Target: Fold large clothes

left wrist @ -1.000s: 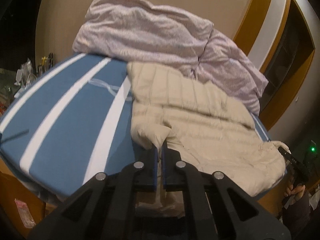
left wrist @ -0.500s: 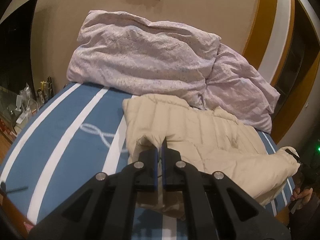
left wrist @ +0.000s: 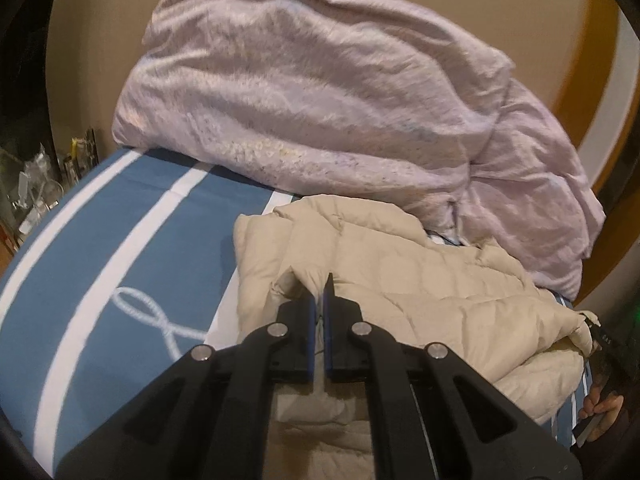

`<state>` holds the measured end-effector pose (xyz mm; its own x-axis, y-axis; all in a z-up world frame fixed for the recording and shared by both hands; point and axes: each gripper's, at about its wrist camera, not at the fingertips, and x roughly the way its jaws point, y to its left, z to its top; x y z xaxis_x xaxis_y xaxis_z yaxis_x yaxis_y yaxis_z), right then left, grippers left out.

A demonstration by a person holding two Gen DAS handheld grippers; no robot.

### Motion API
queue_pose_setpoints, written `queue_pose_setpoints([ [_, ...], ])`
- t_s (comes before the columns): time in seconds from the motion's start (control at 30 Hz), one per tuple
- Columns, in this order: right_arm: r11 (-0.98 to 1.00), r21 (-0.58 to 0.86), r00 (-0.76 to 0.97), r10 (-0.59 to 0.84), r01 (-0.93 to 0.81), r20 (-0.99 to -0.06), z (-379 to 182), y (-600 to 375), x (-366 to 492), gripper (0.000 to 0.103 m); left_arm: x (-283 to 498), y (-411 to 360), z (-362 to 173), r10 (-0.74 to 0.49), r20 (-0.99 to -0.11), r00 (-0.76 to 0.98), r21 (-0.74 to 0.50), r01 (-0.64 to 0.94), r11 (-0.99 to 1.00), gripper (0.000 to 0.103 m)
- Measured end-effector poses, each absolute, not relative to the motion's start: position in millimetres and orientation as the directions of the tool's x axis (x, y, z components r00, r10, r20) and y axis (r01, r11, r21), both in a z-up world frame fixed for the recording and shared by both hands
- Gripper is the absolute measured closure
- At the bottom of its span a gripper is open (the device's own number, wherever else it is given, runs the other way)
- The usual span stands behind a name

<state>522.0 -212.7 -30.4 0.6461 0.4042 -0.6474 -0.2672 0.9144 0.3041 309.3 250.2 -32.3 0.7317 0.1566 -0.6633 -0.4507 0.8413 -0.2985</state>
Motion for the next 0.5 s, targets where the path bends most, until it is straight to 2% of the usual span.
queue_pose_setpoints([
  [0.07,0.91,0.324,0.637,0.413,-0.259,-0.651,-34,-208,537,0.088,326,258,-37,0.154,-0.672,0.724,-0.304,-0.46,0.834,0.099],
  [0.13,0.9,0.355,0.623,0.431,-0.251,-0.652,-37,-206,552,0.081,341,265,-39,0.154,-0.675,0.721,-0.308,-0.466,0.83,0.098],
  [0.23,0.869,0.437,0.602,0.48,-0.23,-0.638,-40,-206,573,0.044,360,274,-40,0.15,-0.683,0.715,-0.319,-0.477,0.819,0.094],
  [0.27,0.858,0.463,0.595,0.495,-0.222,-0.634,-41,-205,579,0.04,366,276,-40,0.146,-0.684,0.715,-0.325,-0.478,0.816,0.091],
  [0.33,0.838,0.505,0.579,0.521,-0.207,-0.627,-41,-204,590,0.034,378,280,-40,0.141,-0.692,0.708,-0.333,-0.486,0.808,0.081],
  [0.4,0.82,0.537,0.572,0.542,-0.199,-0.615,-37,-203,597,0.029,386,282,-38,0.148,-0.694,0.704,-0.329,-0.494,0.805,0.064],
  [0.5,0.786,0.589,0.569,0.577,-0.189,-0.586,-29,-207,603,0.025,394,282,-31,0.172,-0.688,0.705,-0.312,-0.501,0.807,0.05],
])
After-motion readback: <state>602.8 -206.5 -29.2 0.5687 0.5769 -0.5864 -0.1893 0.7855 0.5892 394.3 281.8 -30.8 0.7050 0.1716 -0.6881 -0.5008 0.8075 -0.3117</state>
